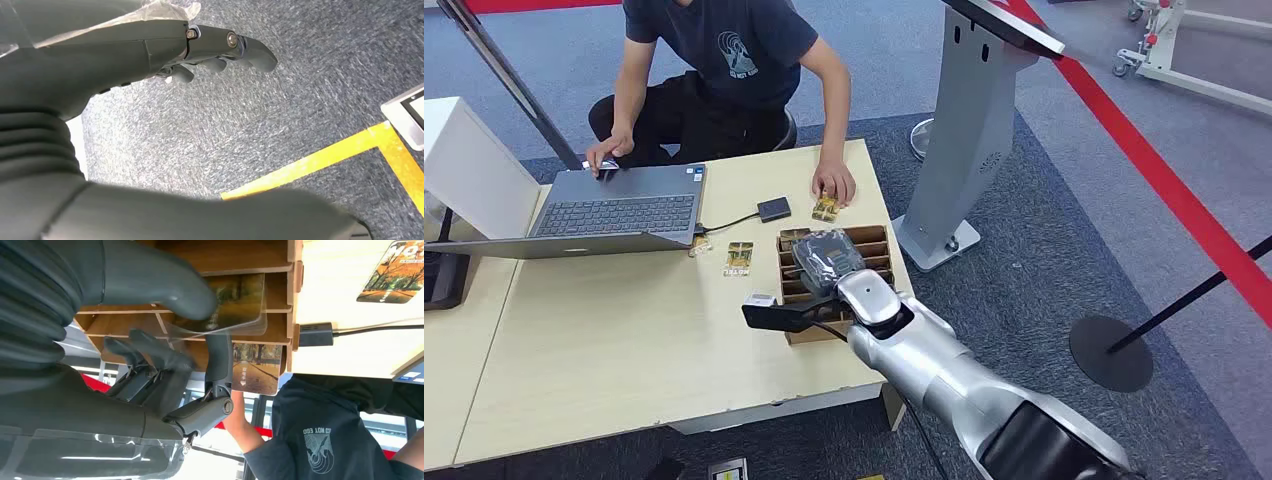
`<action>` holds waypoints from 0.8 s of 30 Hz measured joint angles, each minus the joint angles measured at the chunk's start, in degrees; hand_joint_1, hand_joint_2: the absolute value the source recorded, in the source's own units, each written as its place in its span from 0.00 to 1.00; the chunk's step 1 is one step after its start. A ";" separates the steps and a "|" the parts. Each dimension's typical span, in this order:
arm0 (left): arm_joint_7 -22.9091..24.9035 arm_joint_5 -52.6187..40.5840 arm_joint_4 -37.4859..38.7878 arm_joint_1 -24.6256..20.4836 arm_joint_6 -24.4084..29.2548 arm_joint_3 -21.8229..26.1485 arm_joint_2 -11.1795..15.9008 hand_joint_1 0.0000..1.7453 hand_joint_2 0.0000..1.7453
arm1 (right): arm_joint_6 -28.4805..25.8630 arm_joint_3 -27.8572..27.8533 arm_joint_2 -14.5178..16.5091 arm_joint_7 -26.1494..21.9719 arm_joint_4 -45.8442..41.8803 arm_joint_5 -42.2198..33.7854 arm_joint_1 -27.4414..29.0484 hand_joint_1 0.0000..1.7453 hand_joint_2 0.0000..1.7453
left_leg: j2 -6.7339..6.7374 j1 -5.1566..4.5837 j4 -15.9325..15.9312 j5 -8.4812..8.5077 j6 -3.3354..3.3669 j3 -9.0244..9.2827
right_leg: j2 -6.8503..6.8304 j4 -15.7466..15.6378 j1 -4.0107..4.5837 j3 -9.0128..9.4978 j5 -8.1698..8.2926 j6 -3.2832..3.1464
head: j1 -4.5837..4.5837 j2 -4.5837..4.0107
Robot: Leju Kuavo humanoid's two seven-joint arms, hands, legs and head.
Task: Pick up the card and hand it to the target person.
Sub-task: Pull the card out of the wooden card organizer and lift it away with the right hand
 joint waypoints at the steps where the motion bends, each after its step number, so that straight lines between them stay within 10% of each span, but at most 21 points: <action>1: -0.11 0.04 0.00 0.00 0.00 -0.05 0.00 0.00 1.00 | 0.00 0.00 -0.01 0.00 0.00 -0.03 0.00 1.00 1.00 | 0.00 0.00 0.00 0.00 0.00 0.00 | 0.00 0.00 0.00 0.00 0.00 0.00 | 0.00 0.00; 24: -0.34 1.13 0.00 0.14 0.57 -0.81 0.01 0.00 1.00 | 0.06 -2.64 -1.90 0.83 -7.04 -2.77 -1.94 1.00 1.00 | 0.01 -0.01 0.01 0.00 0.00 0.00 | 0.00 0.00 0.00 -0.02 0.00 0.00 | 0.01 0.00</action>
